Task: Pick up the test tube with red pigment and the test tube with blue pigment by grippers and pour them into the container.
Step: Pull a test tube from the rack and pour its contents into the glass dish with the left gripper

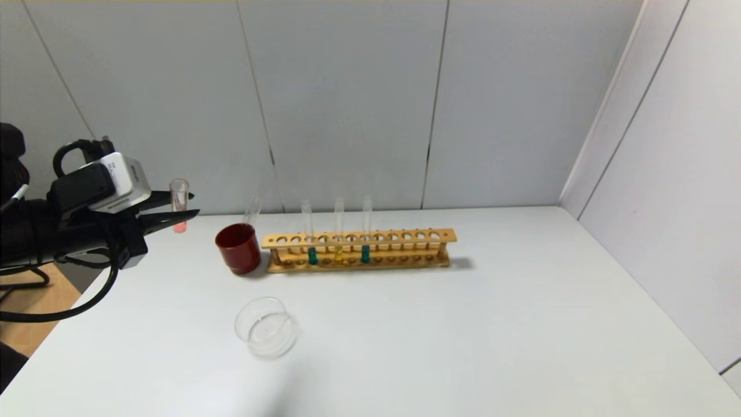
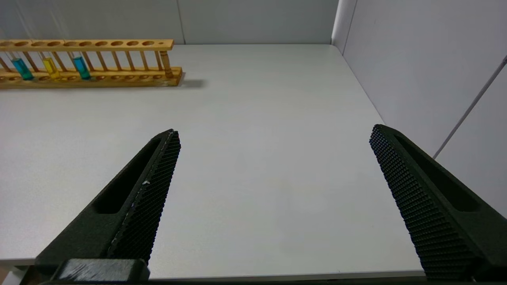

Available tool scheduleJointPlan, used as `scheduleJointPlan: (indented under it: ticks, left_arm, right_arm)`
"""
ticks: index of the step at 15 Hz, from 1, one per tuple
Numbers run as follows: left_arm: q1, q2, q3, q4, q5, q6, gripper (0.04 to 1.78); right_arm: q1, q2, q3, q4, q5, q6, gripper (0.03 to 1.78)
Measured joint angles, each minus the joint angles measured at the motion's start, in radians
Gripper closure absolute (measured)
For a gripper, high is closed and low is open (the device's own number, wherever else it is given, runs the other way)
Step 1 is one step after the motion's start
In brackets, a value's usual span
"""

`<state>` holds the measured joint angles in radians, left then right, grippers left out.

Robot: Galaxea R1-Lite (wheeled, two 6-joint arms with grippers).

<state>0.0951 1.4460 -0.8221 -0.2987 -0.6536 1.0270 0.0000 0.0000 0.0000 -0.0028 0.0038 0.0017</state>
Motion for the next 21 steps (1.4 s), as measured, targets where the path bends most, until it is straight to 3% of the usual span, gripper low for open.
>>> scheduleJointPlan:
  ticks: [8,21]
  left_arm:
    - [-0.007,-0.021,0.048,-0.030,-0.003,0.216,1.51]
    - [-0.002,0.019,0.164,-0.237,-0.011,0.233,1.51]
  right_arm:
    - [0.000,0.000,0.000,0.000,0.000,0.000,0.06]
    - [0.000,0.000,0.000,0.000,0.000,0.000,0.06]
